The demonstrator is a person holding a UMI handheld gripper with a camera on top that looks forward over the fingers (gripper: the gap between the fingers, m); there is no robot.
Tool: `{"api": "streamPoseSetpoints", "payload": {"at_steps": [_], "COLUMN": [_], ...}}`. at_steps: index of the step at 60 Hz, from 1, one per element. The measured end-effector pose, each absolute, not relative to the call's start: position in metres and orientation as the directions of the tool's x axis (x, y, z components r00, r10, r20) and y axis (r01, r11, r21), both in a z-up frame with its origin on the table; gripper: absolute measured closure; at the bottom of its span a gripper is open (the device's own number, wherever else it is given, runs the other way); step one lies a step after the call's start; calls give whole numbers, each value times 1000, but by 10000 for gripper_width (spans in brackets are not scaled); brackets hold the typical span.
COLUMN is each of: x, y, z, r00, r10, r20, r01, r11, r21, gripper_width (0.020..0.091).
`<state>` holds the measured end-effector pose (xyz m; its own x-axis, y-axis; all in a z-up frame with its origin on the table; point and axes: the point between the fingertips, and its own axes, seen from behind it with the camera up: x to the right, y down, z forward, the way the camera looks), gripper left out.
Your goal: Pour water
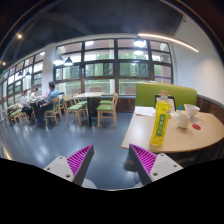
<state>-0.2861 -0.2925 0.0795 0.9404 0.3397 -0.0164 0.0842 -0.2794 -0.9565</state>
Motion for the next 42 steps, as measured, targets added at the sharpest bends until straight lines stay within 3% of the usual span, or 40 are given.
{"api": "streamPoseSetpoints", "payload": {"at_steps": [13,42], "x": [-246,-142], "y": [-283,-116], "z": [81,92], "r00": [960,996], "r10": [279,77], "r20": [-20,55], "r01": [60,62], "r11": [-272,-91], "r21": [-960,-994], "gripper_width": [294,297]}}
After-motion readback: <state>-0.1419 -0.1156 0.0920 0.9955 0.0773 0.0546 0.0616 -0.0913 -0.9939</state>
